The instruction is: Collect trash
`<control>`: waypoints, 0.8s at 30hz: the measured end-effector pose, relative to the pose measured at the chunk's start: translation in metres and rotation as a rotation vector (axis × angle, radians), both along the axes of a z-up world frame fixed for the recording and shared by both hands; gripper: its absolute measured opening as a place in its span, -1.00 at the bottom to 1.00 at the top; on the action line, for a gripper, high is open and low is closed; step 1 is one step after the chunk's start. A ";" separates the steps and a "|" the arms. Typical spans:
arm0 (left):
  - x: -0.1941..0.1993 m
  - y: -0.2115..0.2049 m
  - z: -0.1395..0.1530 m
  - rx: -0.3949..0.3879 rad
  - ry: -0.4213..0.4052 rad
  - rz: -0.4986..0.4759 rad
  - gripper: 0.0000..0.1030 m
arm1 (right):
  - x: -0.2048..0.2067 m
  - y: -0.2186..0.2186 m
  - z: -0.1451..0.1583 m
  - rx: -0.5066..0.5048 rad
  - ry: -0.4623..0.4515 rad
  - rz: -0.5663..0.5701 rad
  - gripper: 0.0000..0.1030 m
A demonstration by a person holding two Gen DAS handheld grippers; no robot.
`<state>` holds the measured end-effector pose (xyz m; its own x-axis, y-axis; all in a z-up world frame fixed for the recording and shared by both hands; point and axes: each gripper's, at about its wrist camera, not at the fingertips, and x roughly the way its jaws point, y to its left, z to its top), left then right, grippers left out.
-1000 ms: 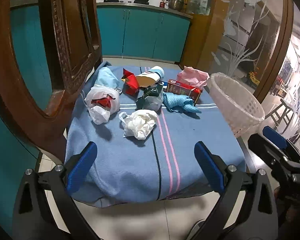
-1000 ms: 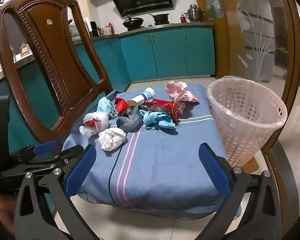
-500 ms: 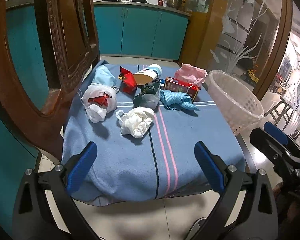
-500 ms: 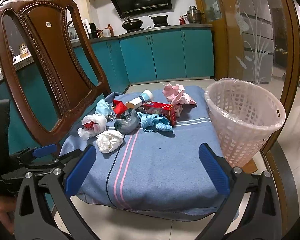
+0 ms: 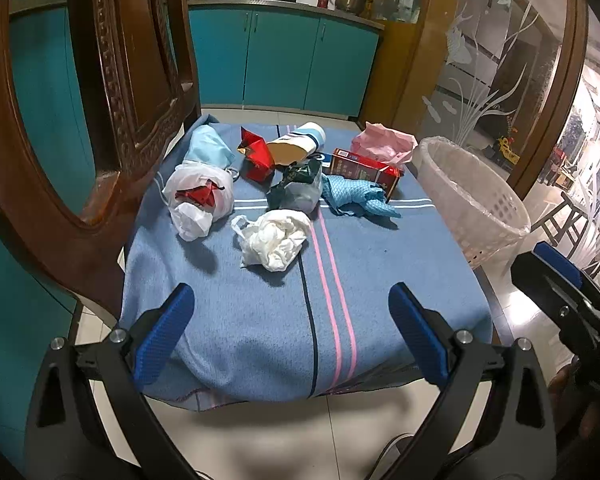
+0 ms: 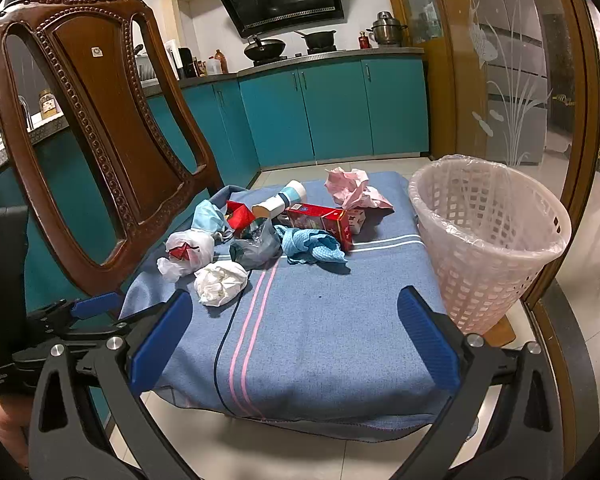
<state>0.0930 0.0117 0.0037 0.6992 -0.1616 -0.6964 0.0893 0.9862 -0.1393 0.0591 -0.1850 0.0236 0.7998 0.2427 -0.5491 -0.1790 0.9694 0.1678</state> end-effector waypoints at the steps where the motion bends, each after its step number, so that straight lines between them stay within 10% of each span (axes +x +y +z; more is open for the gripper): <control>1: 0.000 0.000 0.000 0.000 -0.001 0.001 0.89 | 0.000 0.000 0.000 -0.001 0.000 0.000 0.94; 10: 0.004 0.003 -0.001 0.013 -0.008 0.025 0.89 | 0.000 0.000 -0.001 0.001 0.001 -0.001 0.94; 24: 0.122 0.022 -0.027 0.115 0.036 0.400 0.82 | 0.011 -0.002 -0.003 0.016 0.025 -0.021 0.94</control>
<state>0.2150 0.0337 -0.0234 0.6660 0.1981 -0.7192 -0.3067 0.9515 -0.0219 0.0703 -0.1865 0.0206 0.7910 0.2351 -0.5648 -0.1544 0.9700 0.1876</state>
